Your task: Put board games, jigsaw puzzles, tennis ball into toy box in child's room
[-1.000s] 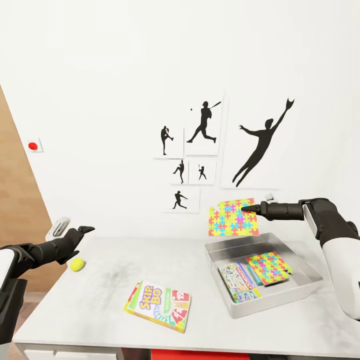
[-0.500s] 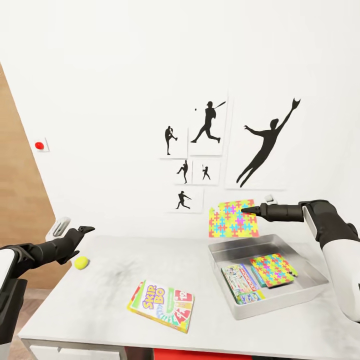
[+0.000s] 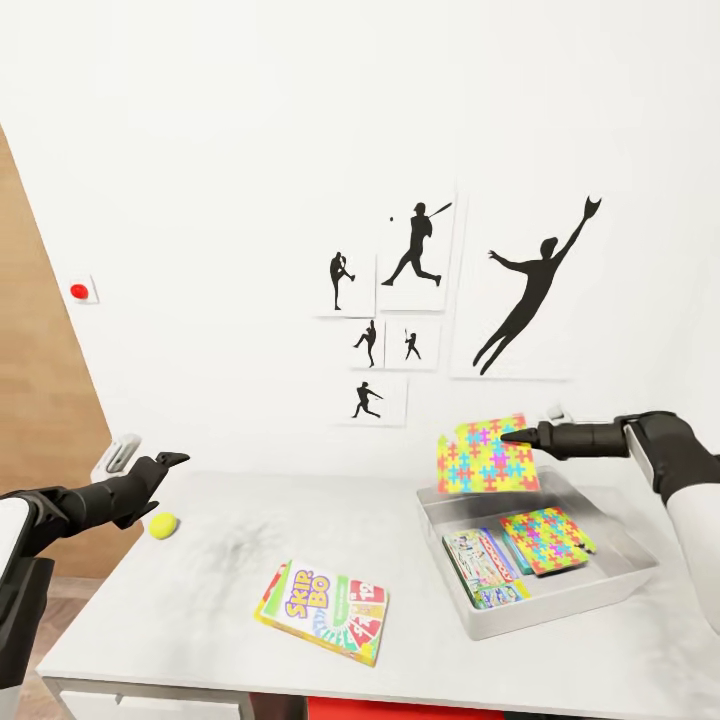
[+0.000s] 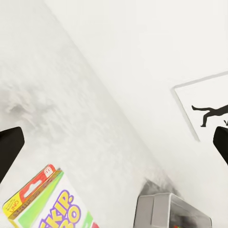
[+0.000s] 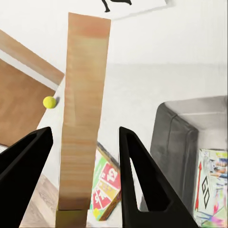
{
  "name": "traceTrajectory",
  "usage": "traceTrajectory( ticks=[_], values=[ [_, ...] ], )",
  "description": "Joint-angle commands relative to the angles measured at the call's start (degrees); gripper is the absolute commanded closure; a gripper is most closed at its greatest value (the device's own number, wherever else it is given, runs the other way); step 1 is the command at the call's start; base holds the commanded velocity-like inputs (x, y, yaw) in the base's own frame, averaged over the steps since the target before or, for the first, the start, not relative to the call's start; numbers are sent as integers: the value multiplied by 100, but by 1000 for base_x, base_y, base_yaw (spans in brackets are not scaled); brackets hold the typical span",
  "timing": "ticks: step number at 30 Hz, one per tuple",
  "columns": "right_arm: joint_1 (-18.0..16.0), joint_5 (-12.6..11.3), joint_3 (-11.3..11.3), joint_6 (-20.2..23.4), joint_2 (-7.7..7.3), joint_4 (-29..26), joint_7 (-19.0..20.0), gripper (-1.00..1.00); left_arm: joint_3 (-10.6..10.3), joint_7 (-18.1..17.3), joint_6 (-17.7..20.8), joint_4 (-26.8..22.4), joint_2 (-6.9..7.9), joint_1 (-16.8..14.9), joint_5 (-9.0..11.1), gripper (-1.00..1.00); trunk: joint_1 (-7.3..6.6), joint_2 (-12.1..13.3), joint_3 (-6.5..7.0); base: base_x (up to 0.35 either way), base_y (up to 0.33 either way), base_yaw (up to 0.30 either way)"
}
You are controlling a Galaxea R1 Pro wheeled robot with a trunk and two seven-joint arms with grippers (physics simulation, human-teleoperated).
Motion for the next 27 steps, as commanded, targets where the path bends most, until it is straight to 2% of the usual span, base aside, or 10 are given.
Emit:
traceTrajectory(
  ticks=[1, 4, 10, 13, 16, 27],
  values=[
    [-6, 95, -13, 41, -23, 89, 66, 100, 7, 60, 12, -4, 1, -4, 58, -100, 2, -5, -3, 0, 0, 0],
    [7, 186, 98, -66, -103, 295, 266, 100, 10, 59, 12, -5, 4, -4, 58, -100, 2, -5, -3, 0, 0, 0],
    [20, 296, 527, -492, -249, 468, 1184, 100, 12, 63, 18, -3, 6, -4, 58, -100, 2, -5, -3, 0, 0, 0],
    [24, 326, 665, -593, -363, 484, 1447, 100, 11, 64, 19, -2, 6, -4, 58, -100, 2, -5, -3, 0, 0, 0],
    [27, 353, 777, -670, -507, 501, 1624, 100, 10, 64, 24, -4, 11, -7, 58, -100, 2, -5, -3, 0, 0, 0],
    [27, 366, 829, -688, -571, 519, 1699, 100, 5, 71, 29, -5, 14, -21, 58, -100, 2, -5, -3, 0, 0, 0]
  ],
)
